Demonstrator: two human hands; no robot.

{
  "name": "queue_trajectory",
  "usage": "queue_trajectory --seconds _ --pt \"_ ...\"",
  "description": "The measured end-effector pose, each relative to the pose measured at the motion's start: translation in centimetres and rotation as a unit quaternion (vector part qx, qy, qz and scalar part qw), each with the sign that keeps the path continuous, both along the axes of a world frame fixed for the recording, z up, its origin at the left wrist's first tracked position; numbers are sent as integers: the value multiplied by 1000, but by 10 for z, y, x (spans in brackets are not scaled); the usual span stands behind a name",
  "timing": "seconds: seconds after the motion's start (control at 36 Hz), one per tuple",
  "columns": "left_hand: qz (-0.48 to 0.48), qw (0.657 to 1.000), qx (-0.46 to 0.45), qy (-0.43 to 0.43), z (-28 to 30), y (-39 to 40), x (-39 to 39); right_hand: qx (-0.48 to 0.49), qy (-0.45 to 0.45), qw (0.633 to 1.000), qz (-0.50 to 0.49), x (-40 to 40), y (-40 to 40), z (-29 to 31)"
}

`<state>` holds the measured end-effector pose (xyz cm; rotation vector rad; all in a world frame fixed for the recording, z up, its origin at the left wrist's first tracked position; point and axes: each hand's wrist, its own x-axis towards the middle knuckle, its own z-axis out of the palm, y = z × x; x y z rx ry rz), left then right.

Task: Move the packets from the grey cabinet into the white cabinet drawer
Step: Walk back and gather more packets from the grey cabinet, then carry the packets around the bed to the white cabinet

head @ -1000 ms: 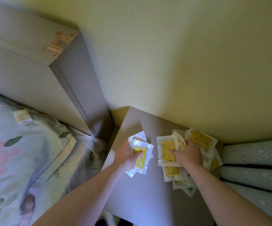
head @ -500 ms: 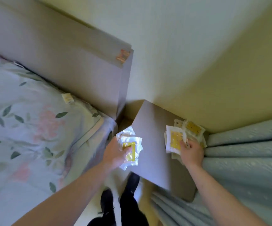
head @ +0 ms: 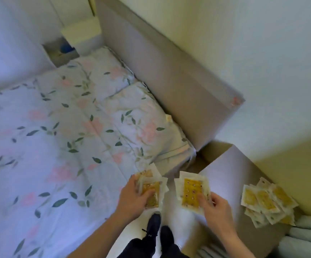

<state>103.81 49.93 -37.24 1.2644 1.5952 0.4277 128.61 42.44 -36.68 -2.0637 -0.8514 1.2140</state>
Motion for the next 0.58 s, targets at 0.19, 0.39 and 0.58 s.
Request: queue_trajectory --seconds 0.19,0.39,0.58 --pt "170 985 16 20 34 -69 -85 52 19 971 232 -73 28 29" --pt "309 950 39 18 72 -138 -159 84 2 934 346 -164 31 47" --pt "431 899 79 -1 93 -226 -265 147 -31 873 465 -298 7 67"
